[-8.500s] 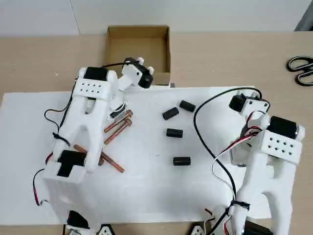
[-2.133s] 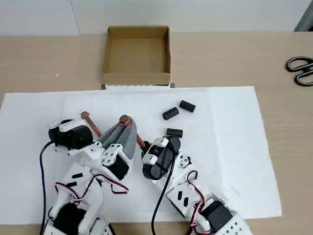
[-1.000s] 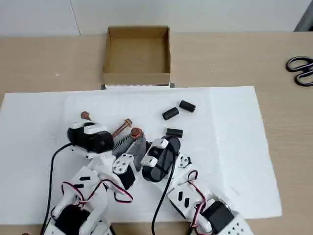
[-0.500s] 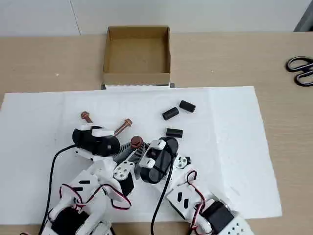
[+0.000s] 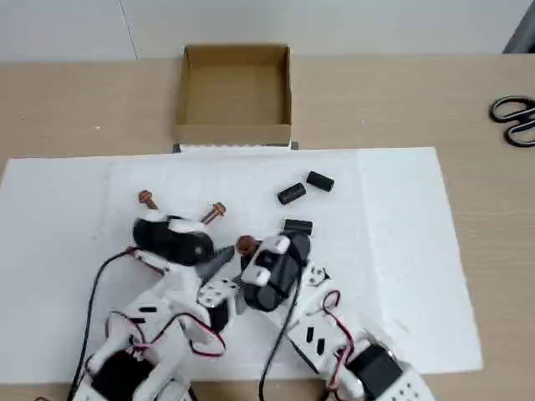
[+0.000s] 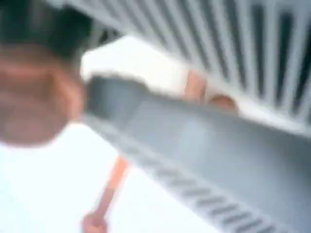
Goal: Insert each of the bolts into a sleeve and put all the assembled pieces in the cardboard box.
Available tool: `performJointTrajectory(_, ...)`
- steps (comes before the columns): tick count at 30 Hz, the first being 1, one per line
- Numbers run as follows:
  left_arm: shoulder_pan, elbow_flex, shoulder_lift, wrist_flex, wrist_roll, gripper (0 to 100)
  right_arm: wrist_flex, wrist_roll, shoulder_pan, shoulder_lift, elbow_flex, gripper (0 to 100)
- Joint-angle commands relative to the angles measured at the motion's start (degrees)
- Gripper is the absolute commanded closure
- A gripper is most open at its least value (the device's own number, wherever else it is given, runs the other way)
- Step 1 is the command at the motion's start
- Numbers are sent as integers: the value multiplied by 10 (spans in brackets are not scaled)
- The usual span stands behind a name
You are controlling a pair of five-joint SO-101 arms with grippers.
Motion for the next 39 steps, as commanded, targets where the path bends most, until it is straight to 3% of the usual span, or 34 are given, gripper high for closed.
performJointTrajectory(1, 5, 1, 3, 11, -7, 770, -14, 3, 2, -8, -51, 996)
performJointTrajectory(16, 3, -110, 4, 8, -8, 772, -13, 0, 2, -8, -26, 996)
performJointTrajectory(20, -50, -125, 5, -1, -30, 773, -14, -1, 19, -8, -18, 996)
performJointTrajectory(22, -85, -125, 5, -6, -49, 812, -14, -1, 30, -8, -18, 996)
performJointTrajectory(26, -133, -125, 4, -31, -62, 1000, -14, -2, 44, -8, -18, 996)
performJointTrajectory(28, -142, -118, 4, -31, -62, 982, -14, -2, 51, -8, -18, 996)
performJointTrajectory(32, -178, -89, 2, -30, -62, 994, -13, -4, 93, -7, -15, 996)
performJointTrajectory(39, -287, -15, 1, -30, -95, 994, 6, -72, 247, -4, 42, 996)
